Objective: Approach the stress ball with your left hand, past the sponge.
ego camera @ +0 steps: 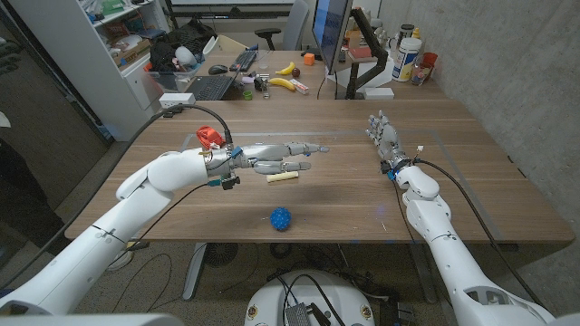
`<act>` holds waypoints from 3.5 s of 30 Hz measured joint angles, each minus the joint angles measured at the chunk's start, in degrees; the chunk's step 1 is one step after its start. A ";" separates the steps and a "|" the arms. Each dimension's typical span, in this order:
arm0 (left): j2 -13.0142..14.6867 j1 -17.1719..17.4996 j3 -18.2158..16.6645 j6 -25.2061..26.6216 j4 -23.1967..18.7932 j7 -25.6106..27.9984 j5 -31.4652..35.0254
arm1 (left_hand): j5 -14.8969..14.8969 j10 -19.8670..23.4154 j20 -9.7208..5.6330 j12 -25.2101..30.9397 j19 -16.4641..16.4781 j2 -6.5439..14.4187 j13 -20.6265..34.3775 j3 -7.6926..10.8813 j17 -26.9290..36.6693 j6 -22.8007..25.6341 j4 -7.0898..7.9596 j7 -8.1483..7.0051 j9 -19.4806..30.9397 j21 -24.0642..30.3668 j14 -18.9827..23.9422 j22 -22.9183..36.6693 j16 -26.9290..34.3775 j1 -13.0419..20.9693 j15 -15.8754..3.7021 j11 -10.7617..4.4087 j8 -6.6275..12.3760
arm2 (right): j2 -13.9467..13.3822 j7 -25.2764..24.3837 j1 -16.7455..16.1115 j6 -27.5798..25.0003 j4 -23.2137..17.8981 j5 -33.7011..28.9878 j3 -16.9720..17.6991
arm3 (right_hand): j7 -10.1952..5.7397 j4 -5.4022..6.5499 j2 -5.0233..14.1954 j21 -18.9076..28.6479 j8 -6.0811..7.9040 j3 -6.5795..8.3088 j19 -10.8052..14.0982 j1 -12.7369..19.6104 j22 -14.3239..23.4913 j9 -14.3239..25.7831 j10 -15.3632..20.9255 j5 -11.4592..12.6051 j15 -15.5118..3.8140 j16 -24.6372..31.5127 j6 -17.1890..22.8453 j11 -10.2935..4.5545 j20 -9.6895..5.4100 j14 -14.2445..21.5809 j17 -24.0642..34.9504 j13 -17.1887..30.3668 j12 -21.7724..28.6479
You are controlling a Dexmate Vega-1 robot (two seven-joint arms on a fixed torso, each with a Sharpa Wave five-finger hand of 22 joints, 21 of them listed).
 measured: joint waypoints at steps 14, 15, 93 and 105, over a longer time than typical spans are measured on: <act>1.09 0.69 0.04 1.44 -1.02 -0.61 0.80 | 0.00 -0.48 0.14 0.00 -0.14 0.00 0.00 0.38 -0.01 -0.30 0.38 0.10 0.00 0.00 -0.42 0.28 0.00 0.00 -0.09 0.13 0.00 | -0.01 -0.05 -0.06 0.10 0.00 0.01 -0.05 | 0.00 0.00 0.00 0.00 0.00 0.00 0.00 0.00 0.00 0.00 0.00 0.00 0.00 0.00 0.00 0.00 0.00 0.00 0.00 0.00 0.00; 1.22 0.75 0.04 1.50 -1.14 -0.62 0.84 | 0.00 -0.48 0.31 0.00 -0.31 0.00 0.00 0.38 -0.01 -0.30 0.38 0.10 0.00 0.00 -0.56 0.28 0.00 0.00 -0.22 0.13 0.00 | -0.01 -0.06 -0.07 0.10 0.00 0.02 -0.05 | 0.00 0.00 0.00 0.00 0.00 0.00 0.00 0.00 0.00 0.00 0.00 0.00 0.00 0.00 0.00 0.00 0.00 0.00 0.00 0.00 0.00; 6.91 7.07 -2.52 9.62 -8.83 -1.98 6.85 | 0.00 -3.75 1.75 -0.27 -0.30 0.22 -0.01 3.23 0.66 -2.15 1.50 -0.11 0.28 -0.86 -2.67 0.81 0.00 0.52 0.08 0.13 0.00 | -0.29 0.46 -1.40 -0.13 -1.14 0.15 -0.06 | 0.00 0.00 0.00 0.00 0.00 0.00 0.00 0.00 0.00 0.00 0.00 0.00 0.00 0.00 0.00 0.00 0.00 0.00 0.00 -0.01 0.00; 7.34 7.77 -2.89 10.29 -9.35 -1.97 7.75 | 0.00 -4.47 1.75 -0.27 -0.30 0.60 -0.01 4.41 0.63 -2.56 1.26 -0.52 0.27 -0.86 -2.67 0.81 0.00 1.35 0.08 0.24 0.00 | -0.24 0.45 -1.52 -0.19 -1.17 0.09 -0.12 | 0.00 0.00 0.00 0.00 0.00 0.00 0.00 0.00 0.00 0.00 0.00 0.00 0.00 0.00 0.00 0.00 0.00 0.00 0.00 -0.01 0.00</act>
